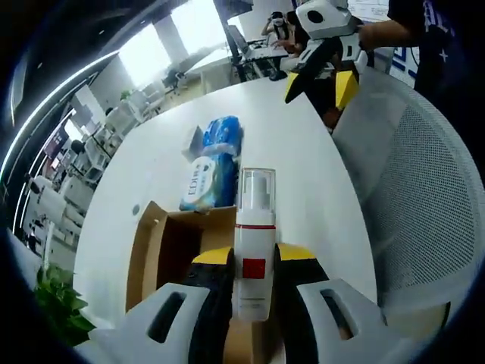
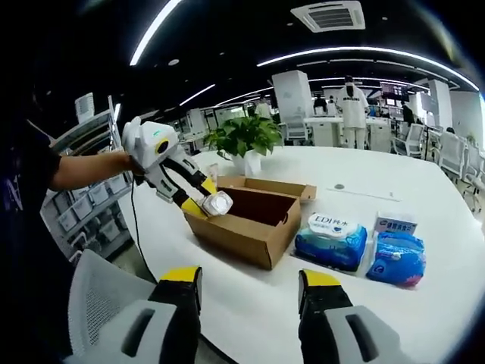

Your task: Operate the shoe box by opening the lid, removing the specified soft item, and placing it in the target area until the item is outside and the box remains undamaged.

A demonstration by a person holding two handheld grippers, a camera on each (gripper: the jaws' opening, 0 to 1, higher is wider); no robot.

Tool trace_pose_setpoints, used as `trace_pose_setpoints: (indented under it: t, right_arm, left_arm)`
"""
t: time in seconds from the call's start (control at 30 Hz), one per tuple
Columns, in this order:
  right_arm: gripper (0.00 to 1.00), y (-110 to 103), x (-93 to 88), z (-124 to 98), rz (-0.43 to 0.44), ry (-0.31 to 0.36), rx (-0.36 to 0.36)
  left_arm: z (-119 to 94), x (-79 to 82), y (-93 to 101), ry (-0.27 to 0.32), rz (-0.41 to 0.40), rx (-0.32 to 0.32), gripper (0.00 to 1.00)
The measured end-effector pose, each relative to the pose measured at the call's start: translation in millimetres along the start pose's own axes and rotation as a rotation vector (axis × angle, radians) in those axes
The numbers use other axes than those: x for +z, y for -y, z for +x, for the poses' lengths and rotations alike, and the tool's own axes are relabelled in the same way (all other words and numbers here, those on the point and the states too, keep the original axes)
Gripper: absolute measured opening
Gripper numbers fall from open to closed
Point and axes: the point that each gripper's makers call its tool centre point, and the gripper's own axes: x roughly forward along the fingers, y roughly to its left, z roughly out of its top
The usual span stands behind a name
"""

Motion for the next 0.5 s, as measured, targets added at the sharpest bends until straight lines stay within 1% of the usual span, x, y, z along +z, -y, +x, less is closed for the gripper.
trace_pose_setpoints:
  t: [0.37,0.5]
  right_arm:
    - [0.42,-12,4.6,8,0.056,0.01,0.054]
    - [0.4,-15,6.8,11,0.06,0.009,0.067]
  left_arm:
    - [8,13.8,17.2,0.033,0.027,-0.024,0.19]
    - [10,18.7,21.0,0.042,0.037,-0.027,0.19]
